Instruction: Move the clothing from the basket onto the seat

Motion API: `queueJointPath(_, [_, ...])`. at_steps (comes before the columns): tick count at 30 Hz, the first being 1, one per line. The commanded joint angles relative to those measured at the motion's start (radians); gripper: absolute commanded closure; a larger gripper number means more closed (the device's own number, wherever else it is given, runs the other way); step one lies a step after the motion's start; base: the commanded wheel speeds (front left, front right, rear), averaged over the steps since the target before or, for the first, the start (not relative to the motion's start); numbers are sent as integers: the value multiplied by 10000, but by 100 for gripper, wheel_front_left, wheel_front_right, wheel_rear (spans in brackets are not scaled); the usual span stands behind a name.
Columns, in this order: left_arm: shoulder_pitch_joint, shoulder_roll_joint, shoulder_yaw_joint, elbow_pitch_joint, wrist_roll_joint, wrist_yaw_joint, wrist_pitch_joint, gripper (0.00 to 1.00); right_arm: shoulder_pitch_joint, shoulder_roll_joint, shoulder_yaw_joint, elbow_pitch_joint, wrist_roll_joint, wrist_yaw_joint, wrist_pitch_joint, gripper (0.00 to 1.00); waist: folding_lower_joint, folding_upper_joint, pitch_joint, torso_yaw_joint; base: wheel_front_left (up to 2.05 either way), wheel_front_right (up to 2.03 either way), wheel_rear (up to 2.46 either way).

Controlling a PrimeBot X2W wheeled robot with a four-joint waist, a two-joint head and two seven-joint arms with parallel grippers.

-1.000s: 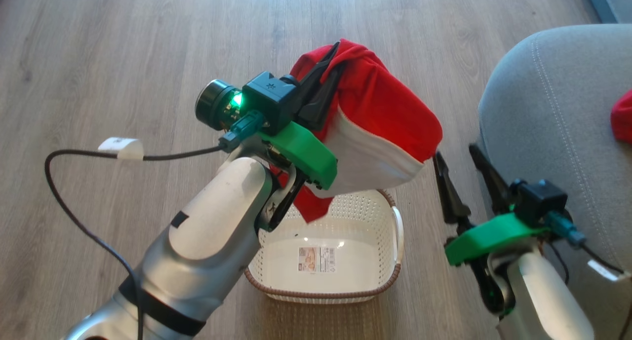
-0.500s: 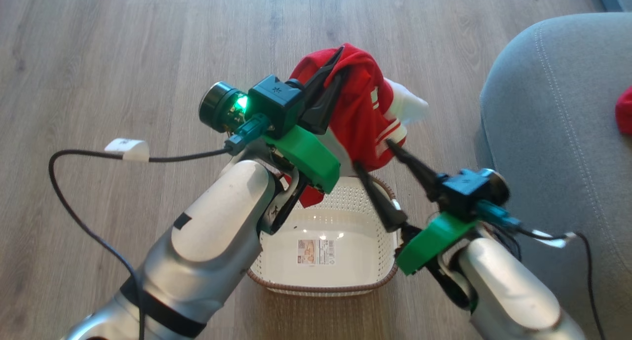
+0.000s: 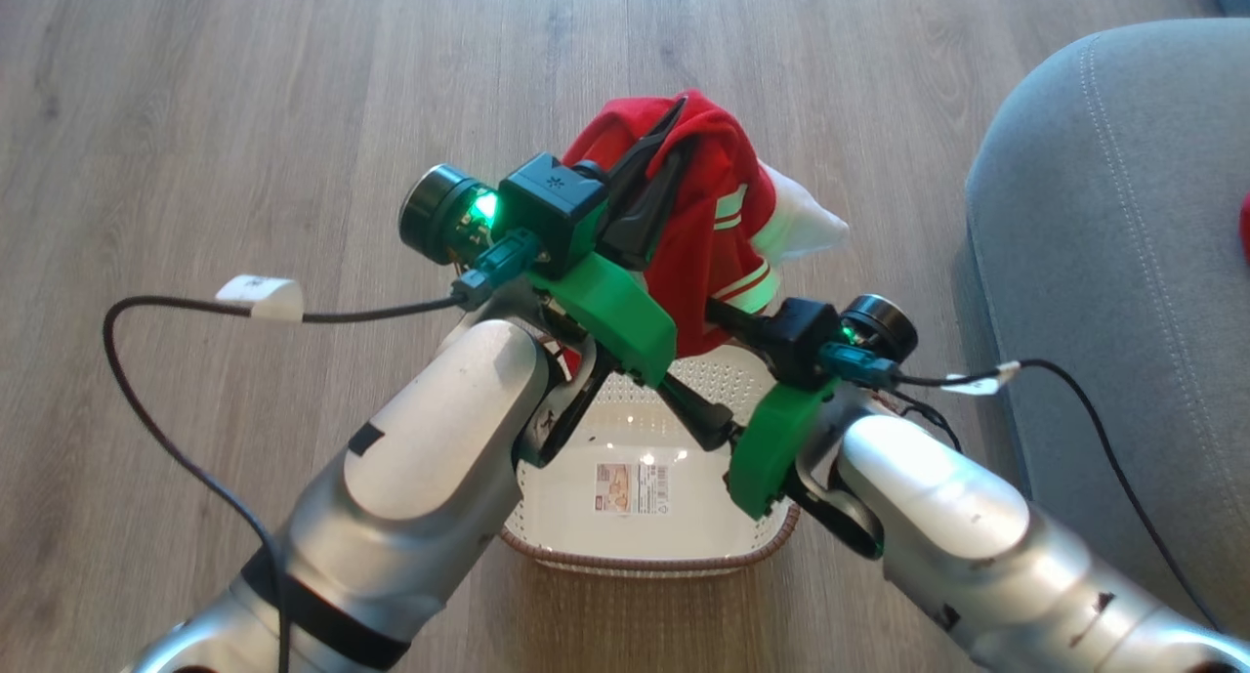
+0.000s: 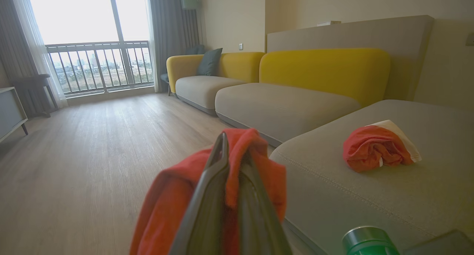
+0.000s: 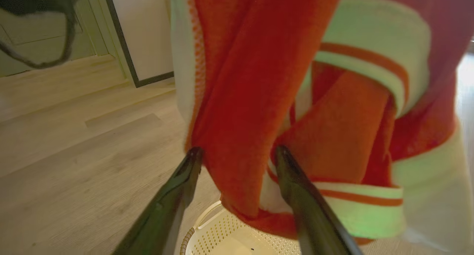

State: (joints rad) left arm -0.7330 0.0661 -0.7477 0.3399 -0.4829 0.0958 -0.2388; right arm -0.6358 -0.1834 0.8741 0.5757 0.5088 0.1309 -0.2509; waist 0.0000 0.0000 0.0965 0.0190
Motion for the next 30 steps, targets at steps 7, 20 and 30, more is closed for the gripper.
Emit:
queueJointPath(7, [-667, 103, 251, -243, -31, 2, -125, 100, -1076, 652, -265, 942, -69, -2, -97, 0, 0, 0, 61, -40, 0, 0, 0])
queueJointPath(20, [-533, 64, 129, -96, -96, -27, -169, 100, -1256, 1287, -2149, 493, -1039, -2, -107, 100, 0, 0, 154, 58, 0, 0, 0])
queueJointPath(30, [-430, 73, 170, 20, -31, -50, -208, 100, -534, 1320, -2859, -173, -1546, -2, -108, 100, 0, 0, 112, -18, 0, 0, 0])
